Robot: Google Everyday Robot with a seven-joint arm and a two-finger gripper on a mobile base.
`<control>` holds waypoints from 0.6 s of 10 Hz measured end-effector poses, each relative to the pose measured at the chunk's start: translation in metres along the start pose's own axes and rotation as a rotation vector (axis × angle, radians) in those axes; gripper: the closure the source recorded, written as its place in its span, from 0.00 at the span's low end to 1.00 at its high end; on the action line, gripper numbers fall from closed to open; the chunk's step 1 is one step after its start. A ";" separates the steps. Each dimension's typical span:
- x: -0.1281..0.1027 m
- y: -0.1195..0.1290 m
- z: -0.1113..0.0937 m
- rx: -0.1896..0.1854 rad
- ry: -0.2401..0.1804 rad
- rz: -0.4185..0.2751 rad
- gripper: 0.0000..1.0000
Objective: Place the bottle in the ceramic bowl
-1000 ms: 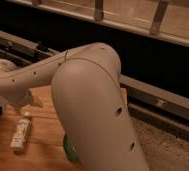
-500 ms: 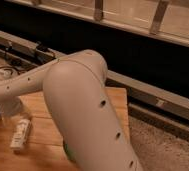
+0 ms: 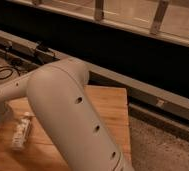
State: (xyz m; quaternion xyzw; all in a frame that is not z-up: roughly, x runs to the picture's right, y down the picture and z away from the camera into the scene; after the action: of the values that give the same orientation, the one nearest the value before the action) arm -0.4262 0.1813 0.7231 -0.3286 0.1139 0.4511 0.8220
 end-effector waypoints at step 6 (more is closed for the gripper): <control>0.006 -0.034 -0.006 0.104 -0.010 0.069 0.35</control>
State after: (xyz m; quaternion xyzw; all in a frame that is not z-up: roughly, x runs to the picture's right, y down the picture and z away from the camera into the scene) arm -0.3945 0.1684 0.7304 -0.2789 0.1443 0.4743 0.8224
